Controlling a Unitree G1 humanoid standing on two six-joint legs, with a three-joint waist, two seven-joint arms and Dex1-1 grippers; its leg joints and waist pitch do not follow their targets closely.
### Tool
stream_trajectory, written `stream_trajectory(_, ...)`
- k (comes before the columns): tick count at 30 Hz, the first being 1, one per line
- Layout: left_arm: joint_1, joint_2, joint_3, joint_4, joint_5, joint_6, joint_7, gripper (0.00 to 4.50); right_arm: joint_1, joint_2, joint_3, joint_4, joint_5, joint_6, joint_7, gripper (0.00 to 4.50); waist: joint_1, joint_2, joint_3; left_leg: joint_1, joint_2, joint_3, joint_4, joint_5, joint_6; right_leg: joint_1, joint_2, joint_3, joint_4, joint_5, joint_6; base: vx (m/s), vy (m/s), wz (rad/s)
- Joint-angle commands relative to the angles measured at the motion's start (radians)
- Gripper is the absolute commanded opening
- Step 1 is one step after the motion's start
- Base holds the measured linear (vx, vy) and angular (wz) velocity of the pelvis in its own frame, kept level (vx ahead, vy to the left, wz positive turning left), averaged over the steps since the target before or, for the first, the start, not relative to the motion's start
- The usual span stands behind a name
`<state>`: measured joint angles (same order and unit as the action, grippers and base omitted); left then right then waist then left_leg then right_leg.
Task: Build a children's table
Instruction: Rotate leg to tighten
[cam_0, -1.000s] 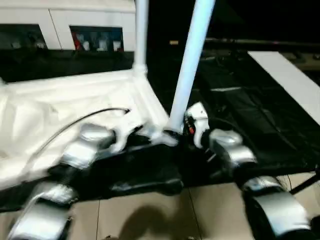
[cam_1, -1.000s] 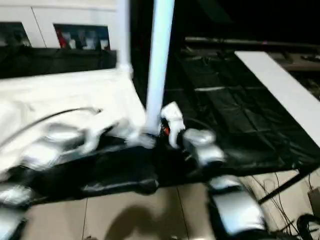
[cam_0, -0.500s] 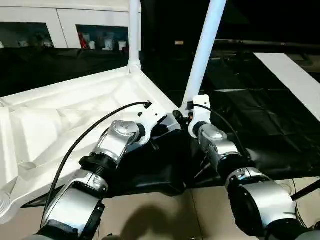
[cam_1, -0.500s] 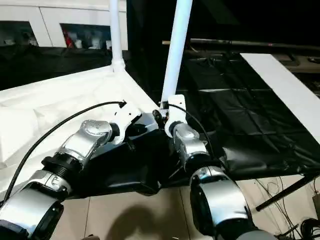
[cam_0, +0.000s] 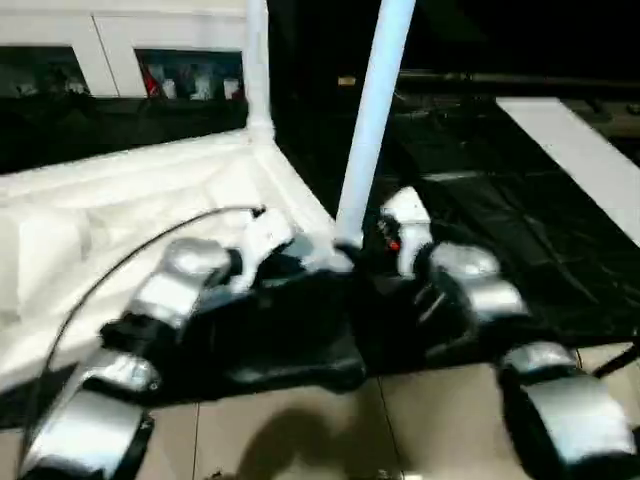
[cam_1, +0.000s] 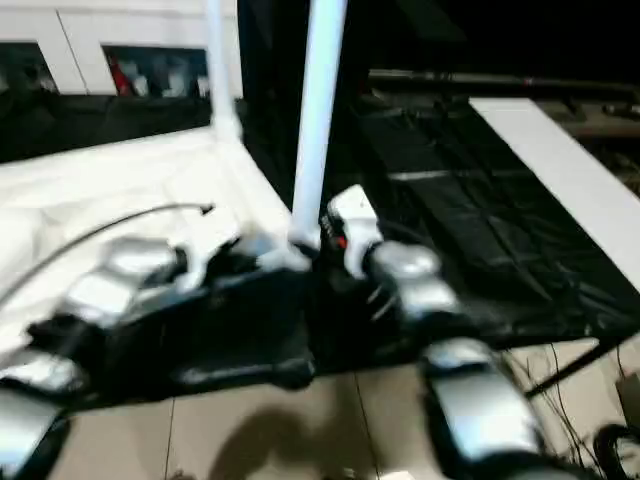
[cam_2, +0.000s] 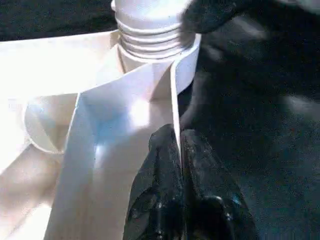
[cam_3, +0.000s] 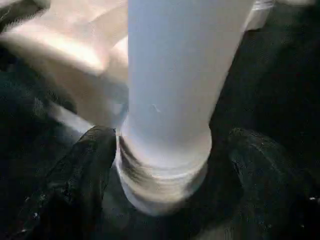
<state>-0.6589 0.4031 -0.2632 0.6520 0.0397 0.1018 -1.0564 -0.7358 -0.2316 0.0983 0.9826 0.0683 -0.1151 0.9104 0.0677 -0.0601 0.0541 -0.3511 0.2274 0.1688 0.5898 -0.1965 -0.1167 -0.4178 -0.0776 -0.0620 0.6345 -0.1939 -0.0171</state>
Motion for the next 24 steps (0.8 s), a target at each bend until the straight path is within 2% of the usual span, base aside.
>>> stream_trajectory(1,0.033,0.015,-0.047,-0.028,-0.024,-0.026,-0.118,0.00,0.023,-0.039,0.038,-0.062,0.001,0.009,0.129,3.84,0.004,-0.001,-0.072,-0.005,0.000,0.015,-0.056,-0.064,0.101,0.072,-0.048,0.040,-0.054,0.035,-0.281,0.000,0.000,0.00)
stream_trajectory(2,0.040,0.030,-0.048,-0.042,-0.030,-0.020,-0.146,0.00,0.036,-0.059,0.056,-0.088,0.004,0.020,0.190,3.84,0.007,0.003,-0.070,-0.005,0.003,0.016,-0.056,-0.059,0.108,0.070,-0.048,0.040,-0.052,0.042,-0.286,0.000,0.000,0.00)
stream_trajectory(5,0.050,0.051,-0.043,-0.063,-0.043,-0.022,-0.195,0.00,0.052,-0.079,0.073,-0.126,0.007,0.043,0.266,3.84,0.015,0.002,-0.068,-0.003,0.005,0.018,-0.056,-0.062,0.110,0.068,-0.048,0.039,-0.051,0.029,-0.289,0.000,0.000,0.00)
stream_trajectory(6,0.051,0.058,-0.042,-0.064,-0.045,-0.025,-0.210,0.00,0.047,-0.076,0.073,-0.120,0.004,0.045,0.269,3.84,0.020,0.002,-0.067,-0.001,0.007,0.019,-0.058,-0.080,0.097,0.066,-0.050,0.040,-0.055,-0.010,-0.281,0.000,0.000,0.00)
stream_trajectory(7,0.051,0.062,-0.041,-0.064,-0.045,-0.027,-0.219,0.00,0.046,-0.076,0.074,-0.122,0.003,0.049,0.272,3.84,0.020,0.002,-0.067,-0.001,0.007,0.019,-0.058,-0.080,0.097,0.066,-0.050,0.040,-0.055,-0.010,-0.281,0.000,0.000,0.00)
stream_trajectory(8,0.052,0.064,-0.039,-0.065,-0.047,-0.024,-0.227,0.00,0.044,-0.075,0.076,-0.123,-0.001,0.048,0.274,3.84,0.023,0.004,-0.066,0.004,0.008,0.019,-0.060,-0.101,0.078,0.062,-0.052,0.041,-0.058,-0.046,-0.275,0.000,0.000,0.00)
stream_trajectory(12,0.062,0.075,-0.042,-0.094,-0.071,-0.005,-0.267,0.00,0.035,-0.059,0.076,-0.123,0.008,0.049,0.280,3.84,0.024,0.004,-0.068,0.003,0.006,0.018,-0.061,-0.090,0.062,0.064,-0.051,0.041,-0.054,-0.025,-0.273,0.000,0.000,0.00)
stream_trajectory(15,0.067,0.079,-0.044,-0.111,-0.082,0.008,-0.283,0.00,0.039,-0.055,0.080,-0.132,0.014,0.062,0.297,3.84,0.023,0.003,-0.070,0.000,0.005,0.018,-0.059,-0.069,0.066,0.067,-0.050,0.041,-0.051,0.006,-0.275,0.000,0.000,0.00)
stream_trajectory(16,0.068,0.079,-0.043,-0.112,-0.081,0.008,-0.283,0.00,0.040,-0.054,0.083,-0.131,0.012,0.066,0.302,3.57,0.024,0.002,-0.070,0.000,0.004,0.019,-0.058,-0.060,0.072,0.067,-0.049,0.041,-0.050,0.019,-0.277,0.000,0.000,0.00)
stream_trajectory(19,0.068,0.077,-0.039,-0.115,-0.077,0.008,-0.281,0.00,0.041,-0.043,0.080,-0.120,0.009,0.063,0.298,3.44,0.025,0.000,-0.070,0.000,0.004,0.019,-0.059,-0.062,0.074,0.067,-0.050,0.040,-0.050,0.014,-0.276,0.000,0.000,0.00)
stream_trajectory(24,0.078,0.078,-0.034,-0.130,-0.076,0.016,-0.279,0.00,0.034,-0.026,0.069,-0.101,0.016,0.061,0.295,3.02,0.026,0.006,-0.070,0.000,0.005,0.017,-0.061,-0.076,0.060,0.067,-0.052,0.041,-0.051,-0.003,-0.270,0.000,0.000,0.00)
